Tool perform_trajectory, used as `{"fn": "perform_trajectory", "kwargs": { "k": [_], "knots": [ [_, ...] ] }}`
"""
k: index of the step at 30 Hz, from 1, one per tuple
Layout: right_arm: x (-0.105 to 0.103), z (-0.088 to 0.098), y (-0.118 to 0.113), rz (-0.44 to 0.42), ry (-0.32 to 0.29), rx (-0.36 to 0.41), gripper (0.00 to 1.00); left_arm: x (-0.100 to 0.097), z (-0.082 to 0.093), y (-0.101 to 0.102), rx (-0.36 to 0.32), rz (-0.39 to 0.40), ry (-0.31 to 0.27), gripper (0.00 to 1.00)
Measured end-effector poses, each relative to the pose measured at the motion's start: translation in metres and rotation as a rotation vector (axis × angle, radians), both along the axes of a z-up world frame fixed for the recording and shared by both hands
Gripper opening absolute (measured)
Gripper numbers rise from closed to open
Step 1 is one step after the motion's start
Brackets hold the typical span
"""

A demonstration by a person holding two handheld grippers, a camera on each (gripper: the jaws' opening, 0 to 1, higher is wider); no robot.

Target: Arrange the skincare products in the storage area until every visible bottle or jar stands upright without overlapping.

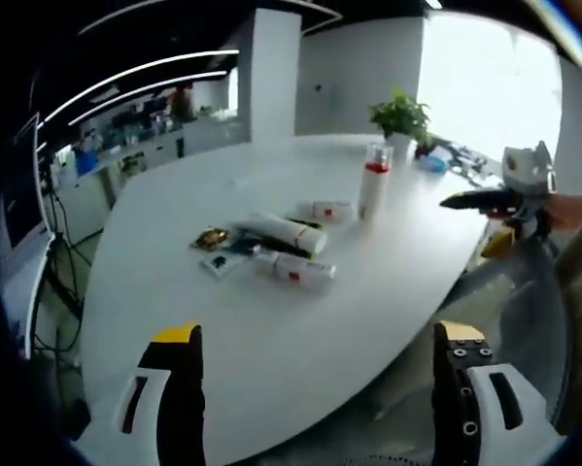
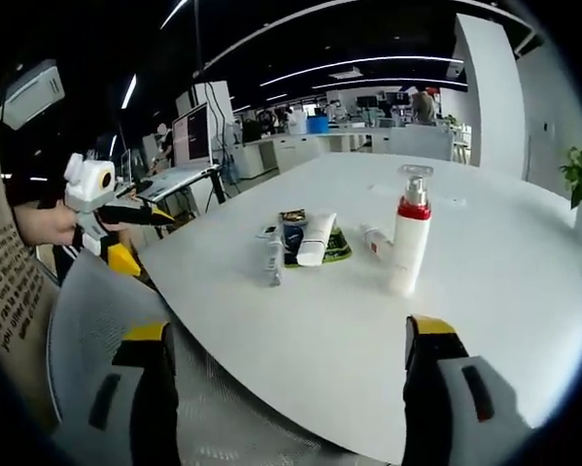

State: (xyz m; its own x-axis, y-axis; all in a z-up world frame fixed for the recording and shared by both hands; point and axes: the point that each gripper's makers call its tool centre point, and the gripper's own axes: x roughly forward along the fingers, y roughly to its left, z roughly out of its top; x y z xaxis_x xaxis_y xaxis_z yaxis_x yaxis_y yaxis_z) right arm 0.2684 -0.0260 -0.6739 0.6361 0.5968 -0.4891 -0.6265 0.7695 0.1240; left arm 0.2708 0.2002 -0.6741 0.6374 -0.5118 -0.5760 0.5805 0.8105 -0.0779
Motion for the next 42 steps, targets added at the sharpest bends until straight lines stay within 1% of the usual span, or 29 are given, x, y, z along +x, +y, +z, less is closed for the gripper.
{"fn": "perform_trajectory", "kwargs": {
  "k": [10,20,28,35,42],
  "knots": [
    [0.008,-0.002,0.004,0.035,0.012,-0.036,0.98,0.002,0.002,0.003,-0.019,0.021,-0.002,0.97],
    [0.030,0.000,0.018,0.084,0.014,-0.062,0.96,0.004,0.003,0.005,-0.032,0.036,-0.003,0.97],
    [0.049,0.000,0.038,0.162,0.009,-0.094,0.95,0.004,0.003,0.005,-0.041,0.042,0.006,0.97],
    [0.071,0.000,0.063,0.246,0.004,-0.126,0.94,0.004,0.002,0.004,-0.050,0.047,0.021,0.97],
    [0.092,-0.001,0.081,0.299,0.005,-0.148,0.92,0.004,0.002,0.005,-0.057,0.051,0.027,0.97]
  ]
}}
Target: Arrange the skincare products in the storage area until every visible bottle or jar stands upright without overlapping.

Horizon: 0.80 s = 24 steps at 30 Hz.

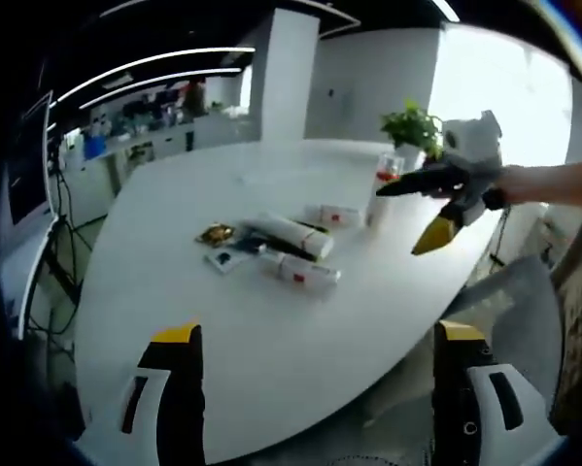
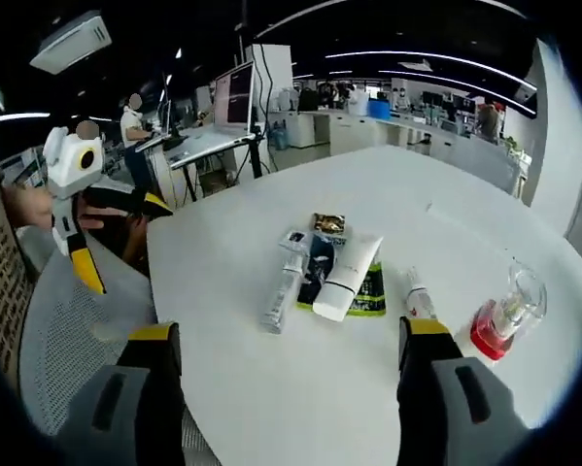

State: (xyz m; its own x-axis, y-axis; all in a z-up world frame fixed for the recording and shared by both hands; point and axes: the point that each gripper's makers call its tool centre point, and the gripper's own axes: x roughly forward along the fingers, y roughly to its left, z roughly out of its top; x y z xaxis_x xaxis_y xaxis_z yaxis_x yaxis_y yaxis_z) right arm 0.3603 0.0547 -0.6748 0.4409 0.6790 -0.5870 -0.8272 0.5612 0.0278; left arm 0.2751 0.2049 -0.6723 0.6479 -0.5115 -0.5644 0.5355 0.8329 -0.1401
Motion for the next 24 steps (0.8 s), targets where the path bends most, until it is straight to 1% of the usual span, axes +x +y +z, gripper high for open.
{"fn": "perform_trajectory", "kwargs": {
  "k": [5,9,13,16,19,20,22,24],
  "knots": [
    [0.016,0.001,0.011,0.021,-0.004,-0.008,0.92,0.001,0.000,0.001,-0.012,0.010,0.004,0.97],
    [0.027,-0.002,0.020,0.048,-0.008,-0.023,0.91,0.001,0.000,0.002,-0.016,0.018,0.011,0.97],
    [0.039,-0.005,0.026,0.062,-0.010,-0.043,0.88,0.002,0.001,0.004,-0.022,0.035,0.013,0.97],
    [0.046,-0.010,0.028,0.058,0.002,-0.061,0.84,0.003,0.000,0.004,-0.027,0.040,0.018,0.97],
    [0.055,-0.013,0.032,0.044,0.004,-0.066,0.81,0.002,-0.001,0.003,-0.016,0.031,0.019,0.97],
    [0.058,-0.014,0.033,0.036,0.003,-0.069,0.78,0.001,-0.001,0.003,-0.013,0.027,0.019,0.97],
    [0.066,-0.016,0.034,0.026,-0.025,-0.092,0.73,0.000,-0.003,0.001,-0.001,0.015,0.022,0.97],
    [0.074,-0.021,0.035,0.006,-0.016,-0.114,0.69,0.000,-0.003,0.000,0.003,0.010,0.023,0.97]
  ]
}}
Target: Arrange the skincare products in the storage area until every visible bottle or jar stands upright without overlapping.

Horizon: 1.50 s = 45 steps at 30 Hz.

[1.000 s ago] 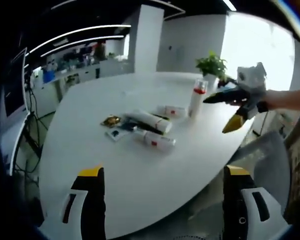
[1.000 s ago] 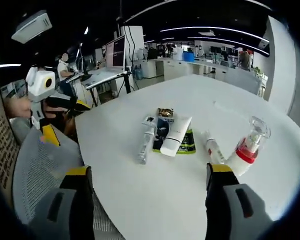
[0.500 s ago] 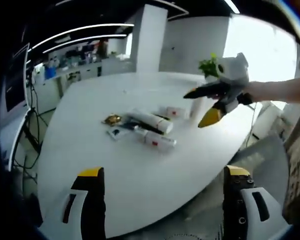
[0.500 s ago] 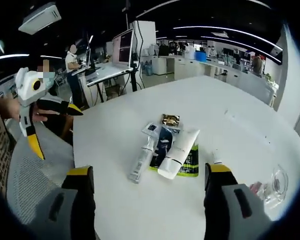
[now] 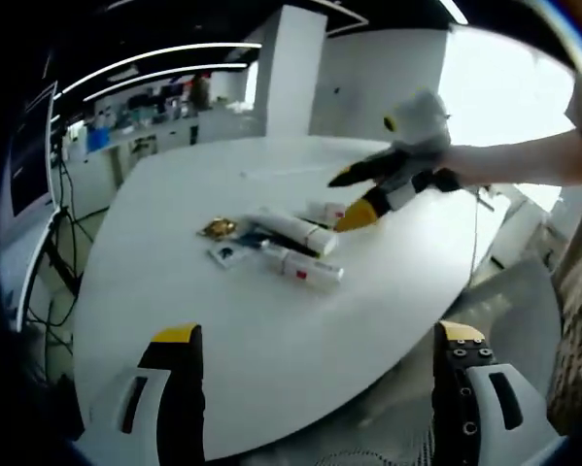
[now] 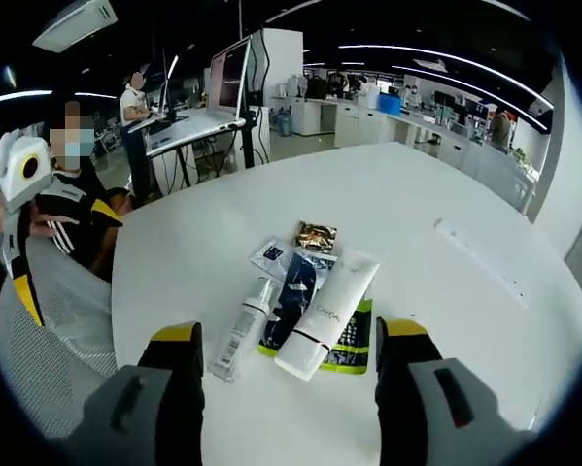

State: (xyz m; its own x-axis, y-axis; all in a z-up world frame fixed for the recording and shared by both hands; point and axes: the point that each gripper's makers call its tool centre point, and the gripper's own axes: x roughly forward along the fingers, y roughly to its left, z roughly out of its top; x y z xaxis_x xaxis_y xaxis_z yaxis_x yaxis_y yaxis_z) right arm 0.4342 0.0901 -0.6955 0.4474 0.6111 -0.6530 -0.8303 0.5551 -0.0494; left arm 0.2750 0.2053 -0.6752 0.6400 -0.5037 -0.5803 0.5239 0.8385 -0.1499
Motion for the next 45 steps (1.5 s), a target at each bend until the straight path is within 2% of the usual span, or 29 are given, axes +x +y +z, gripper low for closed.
{"fn": "perform_trajectory", "kwargs": {
  "k": [4,10,17,24,32,38,45],
  "knots": [
    [0.012,-0.005,0.005,-0.010,-0.004,-0.020,0.67,0.000,-0.001,0.000,0.001,-0.001,0.004,0.97],
    [0.029,-0.017,0.010,-0.005,-0.006,-0.070,0.58,0.001,-0.001,0.002,-0.008,0.011,0.011,0.97],
    [0.045,-0.038,0.009,-0.049,0.041,-0.130,0.54,0.002,-0.003,0.005,-0.009,0.024,0.017,0.96],
    [0.058,-0.055,0.008,-0.130,0.124,-0.122,0.48,0.002,-0.007,0.006,-0.004,0.027,0.021,0.96],
    [0.072,-0.064,0.016,-0.166,0.151,-0.137,0.43,0.002,-0.008,0.008,-0.003,0.037,0.031,0.96],
    [0.081,-0.072,0.018,-0.191,0.158,-0.177,0.42,0.002,-0.008,0.008,-0.005,0.040,0.035,0.96],
    [0.085,-0.079,0.022,-0.228,0.202,-0.194,0.39,0.001,-0.008,0.007,-0.004,0.035,0.044,0.96]
  ]
}}
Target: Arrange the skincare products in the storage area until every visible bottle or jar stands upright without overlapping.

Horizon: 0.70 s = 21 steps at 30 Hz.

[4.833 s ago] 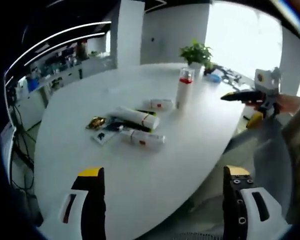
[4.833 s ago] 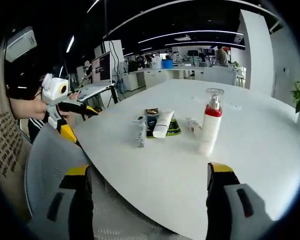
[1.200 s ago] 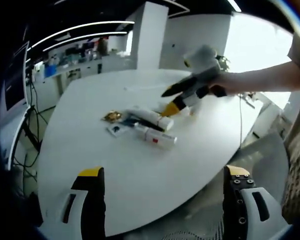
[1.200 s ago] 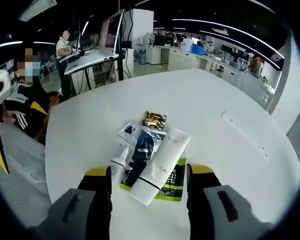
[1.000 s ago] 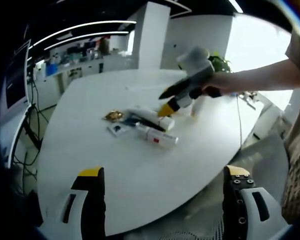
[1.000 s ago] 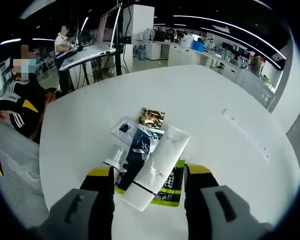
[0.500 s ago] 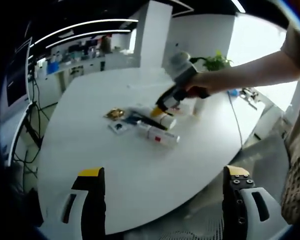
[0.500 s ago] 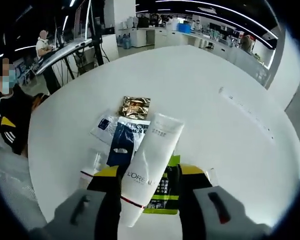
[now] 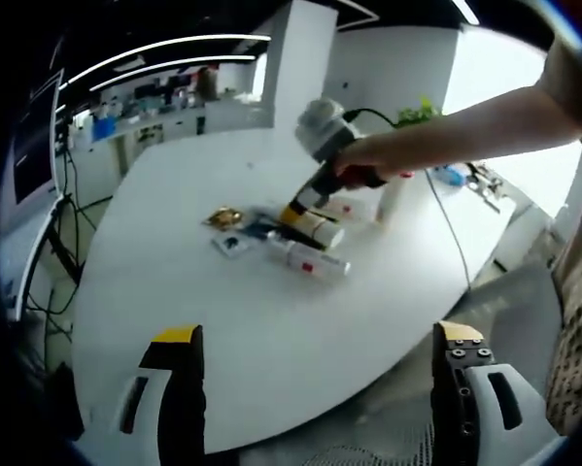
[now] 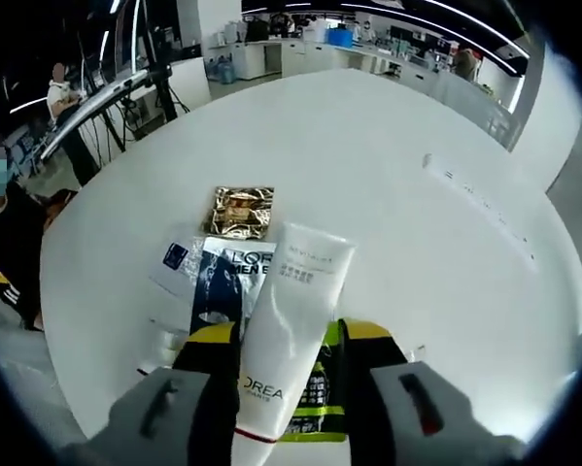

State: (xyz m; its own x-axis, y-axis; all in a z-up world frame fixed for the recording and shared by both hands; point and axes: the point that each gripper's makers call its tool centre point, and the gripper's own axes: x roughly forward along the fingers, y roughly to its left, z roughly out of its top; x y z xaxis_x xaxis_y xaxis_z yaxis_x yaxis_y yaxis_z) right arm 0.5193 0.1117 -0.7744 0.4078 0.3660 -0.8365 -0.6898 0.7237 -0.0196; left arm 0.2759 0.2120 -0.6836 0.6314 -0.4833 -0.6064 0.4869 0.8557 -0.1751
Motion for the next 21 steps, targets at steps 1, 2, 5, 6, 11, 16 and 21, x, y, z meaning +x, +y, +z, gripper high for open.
{"fn": "perform_trajectory", "kwargs": {
  "k": [1,2,5,6,11,16,21],
  "knots": [
    [-0.0007,-0.0007,0.0012,0.001,0.006,-0.004,0.38,-0.0002,-0.0001,0.0000,0.001,0.000,0.002,0.95],
    [-0.0011,-0.0013,0.0019,0.002,0.008,-0.007,0.38,0.0001,0.0001,0.0002,0.003,0.001,0.000,0.95],
    [-0.0006,-0.0035,0.0019,0.012,0.006,-0.031,0.39,0.0005,0.0009,0.0008,0.001,0.008,-0.002,0.95],
    [-0.0007,-0.0044,0.0013,0.011,0.010,-0.034,0.39,0.0005,0.0010,0.0009,-0.001,0.009,0.000,0.95],
    [0.0000,-0.0090,0.0000,-0.029,0.036,-0.013,0.39,0.0012,0.0008,0.0019,-0.007,0.014,-0.001,0.95],
    [-0.0004,-0.0083,0.0017,-0.006,0.020,-0.018,0.36,0.0015,0.0005,0.0022,-0.003,0.016,-0.003,0.95],
    [-0.0001,-0.0066,0.0022,-0.051,0.006,-0.004,0.32,0.0011,0.0004,0.0020,0.000,0.012,-0.005,0.95]
  ]
}}
